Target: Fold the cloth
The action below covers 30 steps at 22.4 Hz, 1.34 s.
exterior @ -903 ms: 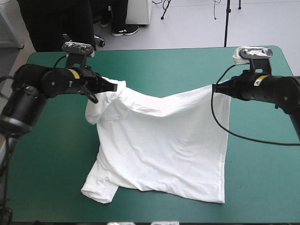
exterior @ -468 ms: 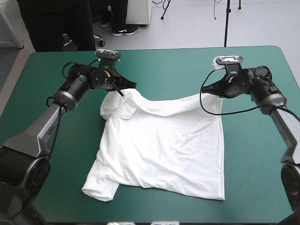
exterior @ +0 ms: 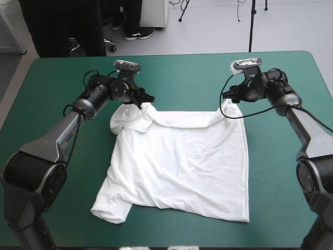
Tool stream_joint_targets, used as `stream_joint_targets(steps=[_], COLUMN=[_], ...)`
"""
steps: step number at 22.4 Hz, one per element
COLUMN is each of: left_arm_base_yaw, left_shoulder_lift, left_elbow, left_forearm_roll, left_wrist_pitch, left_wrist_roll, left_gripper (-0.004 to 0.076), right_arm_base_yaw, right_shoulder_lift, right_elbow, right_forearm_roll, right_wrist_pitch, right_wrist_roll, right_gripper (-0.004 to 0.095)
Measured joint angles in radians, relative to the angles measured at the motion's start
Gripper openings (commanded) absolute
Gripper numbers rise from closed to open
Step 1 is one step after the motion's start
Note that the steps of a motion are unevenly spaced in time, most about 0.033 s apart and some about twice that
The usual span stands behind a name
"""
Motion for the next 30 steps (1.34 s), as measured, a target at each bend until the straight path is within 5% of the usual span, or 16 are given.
stream_joint_targets(steps=[10, 17, 20, 25, 30], left_arm_base_yaw=[0.000, 0.000, 0.000, 0.000, 0.000], left_shoulder_lift=[-0.053, -0.348, -0.527, -0.553, -0.470], left_elbow=[-0.276, -0.057, 0.170, 0.424, 0.558], left_forearm_roll=[0.065, 0.028, 0.016, -0.019, -0.022], left_wrist_pitch=[0.525, 0.553, 0.561, 0.537, 0.360], left_wrist_roll=[0.006, -0.049, -0.070, -0.071, -0.071], left_gripper=[0.0477, 0.0477, 0.0477, 0.0477, 0.0477], right_arm_base_yaw=[-0.069, -0.073, -0.075, -0.076, -0.077], right_shoulder_lift=[-0.142, -0.402, -0.531, -0.646, -0.682], right_elbow=[-0.196, -0.160, -0.080, 0.052, 0.109], right_forearm_roll=[0.008, 0.016, 0.041, 0.053, 0.063], right_wrist_pitch=[0.290, 0.390, 0.403, 0.404, 0.387], right_wrist_roll=[-0.021, -0.046, -0.047, -0.050, -0.053], right_gripper=[0.0654, 0.0654, 0.0654, 0.0653, 0.0648])
